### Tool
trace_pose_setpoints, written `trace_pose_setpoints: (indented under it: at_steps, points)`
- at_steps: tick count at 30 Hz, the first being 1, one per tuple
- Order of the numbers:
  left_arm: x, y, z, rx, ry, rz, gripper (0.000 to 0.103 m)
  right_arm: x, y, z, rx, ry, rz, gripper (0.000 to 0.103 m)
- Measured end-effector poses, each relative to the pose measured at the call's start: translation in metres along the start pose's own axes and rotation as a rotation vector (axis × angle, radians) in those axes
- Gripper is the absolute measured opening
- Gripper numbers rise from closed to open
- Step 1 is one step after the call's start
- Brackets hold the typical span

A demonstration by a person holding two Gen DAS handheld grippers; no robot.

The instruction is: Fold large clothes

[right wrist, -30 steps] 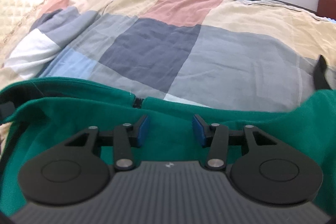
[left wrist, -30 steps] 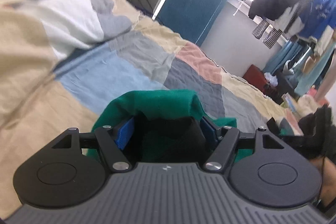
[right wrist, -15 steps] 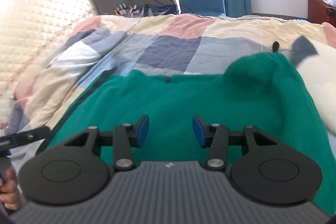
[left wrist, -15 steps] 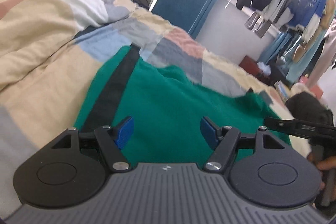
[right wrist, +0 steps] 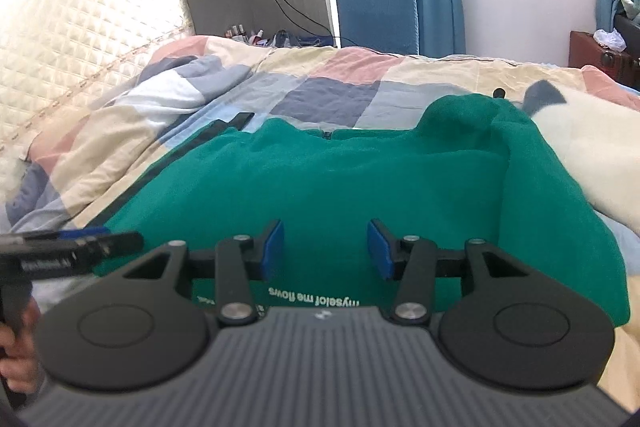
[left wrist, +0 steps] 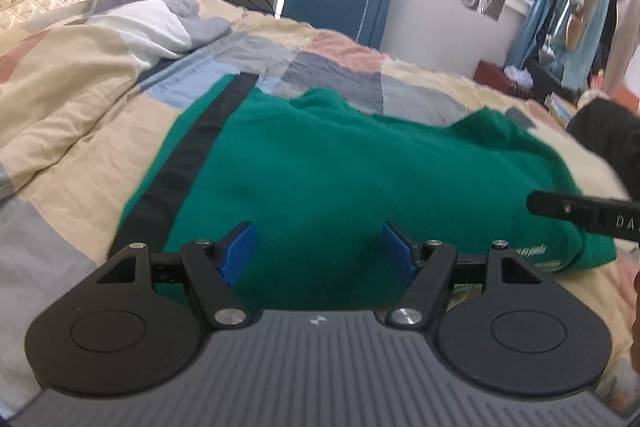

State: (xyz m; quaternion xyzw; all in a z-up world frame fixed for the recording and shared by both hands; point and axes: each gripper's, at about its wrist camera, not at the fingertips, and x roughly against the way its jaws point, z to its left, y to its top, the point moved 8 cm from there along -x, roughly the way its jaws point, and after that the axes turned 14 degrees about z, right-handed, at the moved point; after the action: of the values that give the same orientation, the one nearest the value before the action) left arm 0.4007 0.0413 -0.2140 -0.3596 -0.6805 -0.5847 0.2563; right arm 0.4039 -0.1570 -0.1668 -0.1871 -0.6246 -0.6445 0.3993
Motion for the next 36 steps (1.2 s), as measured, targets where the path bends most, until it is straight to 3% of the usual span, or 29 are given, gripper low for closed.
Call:
trace_pose_setpoints:
  at_steps: [6,10,18,25,30,36]
  points:
    - [-0.023,-0.006,-0.005,-0.051,0.053,0.053,0.074,-0.020,-0.010,0.008,0.047,-0.005,0.045,0.050]
    - [-0.045,-0.011,0.001,-0.018,0.034,0.098,0.075,-0.036,-0.019,0.010,0.052,0.005,0.091,0.050]
    - [-0.051,-0.012,0.005,0.006,0.007,0.087,0.076,-0.053,-0.020,0.009,0.041,0.020,0.119,0.050]
    - [-0.017,-0.015,0.022,0.260,-0.235,0.080,0.076,-0.033,-0.023,0.008,0.003,0.058,0.127,0.051]
    - [-0.001,-0.031,0.027,0.417,-0.338,0.106,0.079,-0.006,-0.032,0.009,-0.099,0.146,0.129,0.053]
    - [-0.022,-0.053,0.035,0.603,-0.429,0.200,0.081,0.011,-0.046,-0.009,-0.330,0.246,0.124,0.075]
